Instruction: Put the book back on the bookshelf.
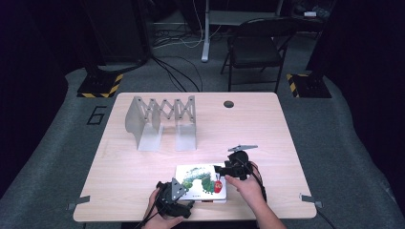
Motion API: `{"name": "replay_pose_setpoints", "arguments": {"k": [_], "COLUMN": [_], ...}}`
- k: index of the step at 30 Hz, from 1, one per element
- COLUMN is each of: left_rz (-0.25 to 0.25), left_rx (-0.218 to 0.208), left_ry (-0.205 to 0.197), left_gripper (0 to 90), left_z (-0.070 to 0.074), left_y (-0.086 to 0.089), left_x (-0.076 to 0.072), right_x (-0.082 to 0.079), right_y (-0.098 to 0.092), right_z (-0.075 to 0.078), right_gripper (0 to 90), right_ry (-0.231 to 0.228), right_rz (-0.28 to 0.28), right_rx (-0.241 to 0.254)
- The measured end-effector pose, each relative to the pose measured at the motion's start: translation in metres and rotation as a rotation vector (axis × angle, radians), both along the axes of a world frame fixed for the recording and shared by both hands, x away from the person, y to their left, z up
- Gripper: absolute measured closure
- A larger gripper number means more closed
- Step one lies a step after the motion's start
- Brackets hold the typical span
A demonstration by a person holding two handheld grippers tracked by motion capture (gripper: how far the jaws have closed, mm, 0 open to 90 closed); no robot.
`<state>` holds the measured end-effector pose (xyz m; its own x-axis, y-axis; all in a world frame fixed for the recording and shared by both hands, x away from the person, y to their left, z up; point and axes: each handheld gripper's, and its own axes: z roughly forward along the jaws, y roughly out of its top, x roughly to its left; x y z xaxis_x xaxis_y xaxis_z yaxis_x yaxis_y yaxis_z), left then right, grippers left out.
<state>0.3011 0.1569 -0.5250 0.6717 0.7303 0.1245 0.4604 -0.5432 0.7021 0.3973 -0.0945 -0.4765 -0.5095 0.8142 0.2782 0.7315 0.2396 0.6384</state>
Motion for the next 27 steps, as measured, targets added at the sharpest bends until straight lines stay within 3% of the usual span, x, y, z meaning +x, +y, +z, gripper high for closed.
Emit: {"name": "replay_pose_setpoints", "arguments": {"k": [11, 15, 19, 27], "left_rz": [-0.028, -0.028, -0.078, -0.077], "left_rx": [0.017, 0.032, 0.057, 0.051], "left_ry": [-0.039, -0.065, -0.114, -0.111], "left_gripper": [8.0, 9.3, 16.9, 19.2], "left_z": [0.001, 0.001, 0.002, 0.001], "left_y": [-0.002, -0.003, -0.006, -0.006], "left_x": [-0.004, -0.006, -0.011, -0.012], "right_x": [0.001, 0.000, 0.001, 0.001], "right_y": [-0.001, 0.000, -0.001, -0.001], "right_z": [-0.001, 0.000, -0.001, -0.002], "right_gripper": [45.3, 45.3, 45.4, 45.4], "right_ry": [-0.012, -0.007, -0.009, 0.005], "right_rz": [0.003, 0.000, 0.004, -0.002], "right_rx": [0.004, 0.003, 0.004, 0.004]}}
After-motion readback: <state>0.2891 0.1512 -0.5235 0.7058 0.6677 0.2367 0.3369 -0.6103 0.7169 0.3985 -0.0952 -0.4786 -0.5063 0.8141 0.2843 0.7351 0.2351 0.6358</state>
